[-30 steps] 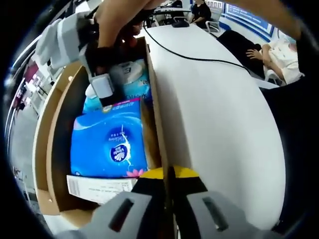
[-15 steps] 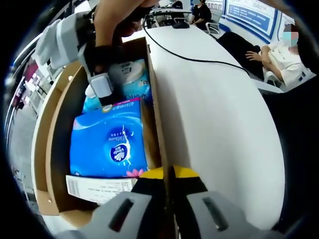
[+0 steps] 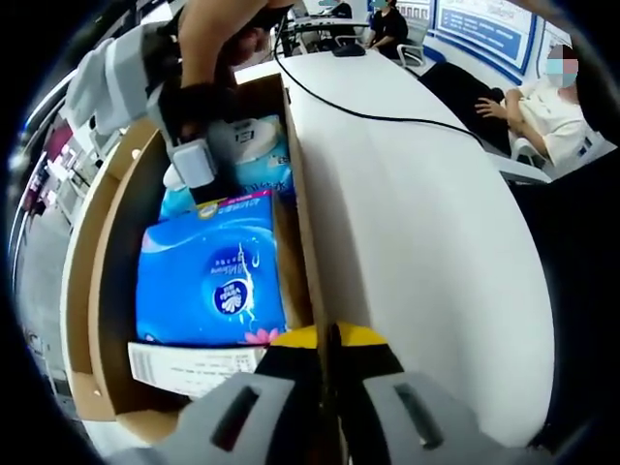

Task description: Operate the shoe box by opening the lid, removing the specified soft item, and placing it in the target area until the item is outside and the box remains undamaged.

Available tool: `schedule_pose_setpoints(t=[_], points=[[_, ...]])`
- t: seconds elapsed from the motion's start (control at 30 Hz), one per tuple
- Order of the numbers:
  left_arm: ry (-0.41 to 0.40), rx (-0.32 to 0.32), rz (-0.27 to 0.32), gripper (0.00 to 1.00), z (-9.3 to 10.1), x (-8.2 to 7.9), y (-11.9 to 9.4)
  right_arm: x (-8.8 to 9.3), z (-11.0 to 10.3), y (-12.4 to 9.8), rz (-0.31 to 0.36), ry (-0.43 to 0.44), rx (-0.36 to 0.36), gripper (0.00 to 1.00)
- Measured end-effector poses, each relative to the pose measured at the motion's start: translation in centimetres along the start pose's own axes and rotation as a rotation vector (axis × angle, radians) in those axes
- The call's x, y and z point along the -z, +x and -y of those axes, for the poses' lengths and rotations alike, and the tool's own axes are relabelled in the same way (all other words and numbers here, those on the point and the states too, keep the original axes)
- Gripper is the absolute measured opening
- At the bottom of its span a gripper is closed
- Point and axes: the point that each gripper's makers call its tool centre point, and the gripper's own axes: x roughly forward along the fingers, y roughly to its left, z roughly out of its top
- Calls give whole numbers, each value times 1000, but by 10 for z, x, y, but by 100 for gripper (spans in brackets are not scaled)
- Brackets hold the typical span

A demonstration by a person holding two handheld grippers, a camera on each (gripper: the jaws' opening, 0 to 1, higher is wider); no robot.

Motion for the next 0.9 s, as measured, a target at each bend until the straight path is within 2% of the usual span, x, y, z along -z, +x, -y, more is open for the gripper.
schedule_pose_setpoints(t=[0.23, 0.3, 0.57, 0.9], points=[[0, 3, 8, 3, 4, 2, 1, 1, 5, -2, -12, 11, -1, 64], [2, 3, 11, 3, 5, 2, 2, 4, 7, -6, -28, 37, 12, 63], [7, -2, 8, 3, 8, 4, 0, 0, 5, -24, -26, 3, 37, 63], [5, 8, 19, 3, 7, 5, 2, 1, 5, -32, -45, -10, 56, 63]])
